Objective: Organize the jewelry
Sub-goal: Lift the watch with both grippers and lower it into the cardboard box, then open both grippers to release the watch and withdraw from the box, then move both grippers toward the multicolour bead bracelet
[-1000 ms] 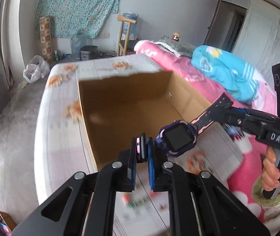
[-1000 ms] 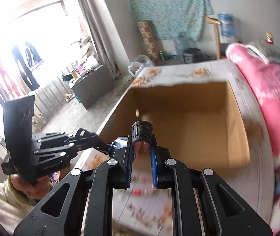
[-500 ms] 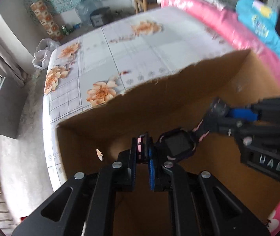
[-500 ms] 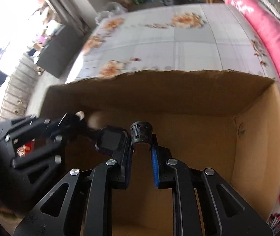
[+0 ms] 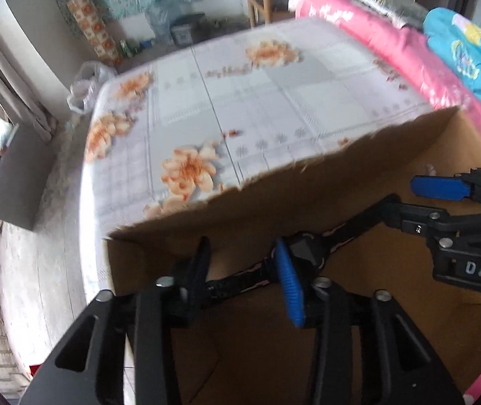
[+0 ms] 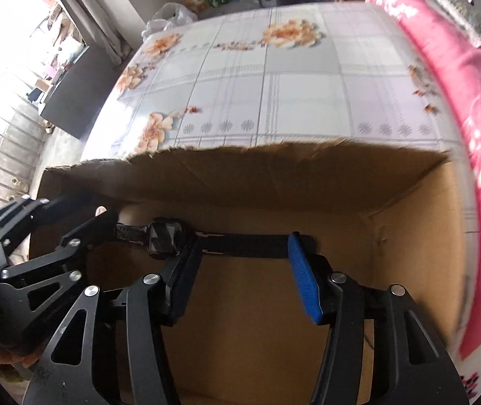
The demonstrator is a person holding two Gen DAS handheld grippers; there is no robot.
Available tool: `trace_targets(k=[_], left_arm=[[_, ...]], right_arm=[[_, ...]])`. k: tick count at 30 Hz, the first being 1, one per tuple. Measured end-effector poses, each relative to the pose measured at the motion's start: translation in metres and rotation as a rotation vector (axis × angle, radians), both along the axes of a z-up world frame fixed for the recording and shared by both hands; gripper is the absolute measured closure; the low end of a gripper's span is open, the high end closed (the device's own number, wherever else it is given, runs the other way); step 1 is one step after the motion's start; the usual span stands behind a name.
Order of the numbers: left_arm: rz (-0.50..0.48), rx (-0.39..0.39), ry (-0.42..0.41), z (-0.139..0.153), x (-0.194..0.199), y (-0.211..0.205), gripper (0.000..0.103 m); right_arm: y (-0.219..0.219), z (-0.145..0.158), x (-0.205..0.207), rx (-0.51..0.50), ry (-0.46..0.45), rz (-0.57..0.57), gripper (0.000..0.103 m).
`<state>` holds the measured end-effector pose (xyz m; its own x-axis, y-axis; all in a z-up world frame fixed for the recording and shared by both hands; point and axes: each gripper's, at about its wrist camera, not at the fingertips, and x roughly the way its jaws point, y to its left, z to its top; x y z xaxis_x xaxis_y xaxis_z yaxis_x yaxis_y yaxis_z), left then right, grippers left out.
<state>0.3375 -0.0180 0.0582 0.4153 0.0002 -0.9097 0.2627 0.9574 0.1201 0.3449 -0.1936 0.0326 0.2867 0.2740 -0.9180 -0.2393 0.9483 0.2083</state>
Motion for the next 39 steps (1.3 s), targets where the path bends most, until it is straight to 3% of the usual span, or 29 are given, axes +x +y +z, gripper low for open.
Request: trace_targets(k=[4, 7, 12, 15, 20, 24, 28, 32, 37, 39], left_arm=[[-0.020, -0.082, -0.092, 0.037, -0.023, 0.008, 0.049], [-0.022, -0.146, -0.148, 0.063, -0.046, 0.020, 0.036], [-0.035, -0.277, -0.282, 0.105, -0.124, 0.059, 0.017], [-0.022, -0.331, -0.341, 0.109, -0.169, 0.082, 0.010], [0.037, -0.356, -0.318, 0.077, -0.231, 0.104, 0.006], [0.105, -0.346, -0.222, 0.024, -0.257, 0.102, 0.006], [0.159, -0.259, -0.116, -0.036, -0.259, 0.084, 0.006], [0.163, -0.187, -0.116, -0.061, -0.252, 0.067, 0.006], [0.115, -0.063, -0.135, -0.080, -0.243, 0.039, 0.006], [0.112, -0.048, -0.162, -0.083, -0.246, 0.035, 0.005]], right_arm=[[-0.010, 0.023, -0.010, -0.011, -0.080, -0.007, 0.052], [-0.018, 0.051, -0.027, 0.014, -0.165, -0.005, 0.050], [-0.047, 0.099, -0.097, 0.088, -0.332, -0.017, 0.037], [-0.060, 0.109, -0.147, 0.129, -0.394, -0.021, 0.029], [-0.072, 0.095, -0.216, 0.166, -0.419, -0.052, 0.026], [-0.065, 0.050, -0.248, 0.137, -0.357, -0.088, 0.026], [-0.043, -0.009, -0.266, 0.095, -0.235, -0.121, 0.026], [-0.028, -0.047, -0.272, 0.094, -0.139, -0.138, 0.026], [-0.022, -0.061, -0.268, 0.081, -0.109, -0.147, 0.026], [-0.017, -0.065, -0.265, 0.069, -0.099, -0.141, 0.026]])
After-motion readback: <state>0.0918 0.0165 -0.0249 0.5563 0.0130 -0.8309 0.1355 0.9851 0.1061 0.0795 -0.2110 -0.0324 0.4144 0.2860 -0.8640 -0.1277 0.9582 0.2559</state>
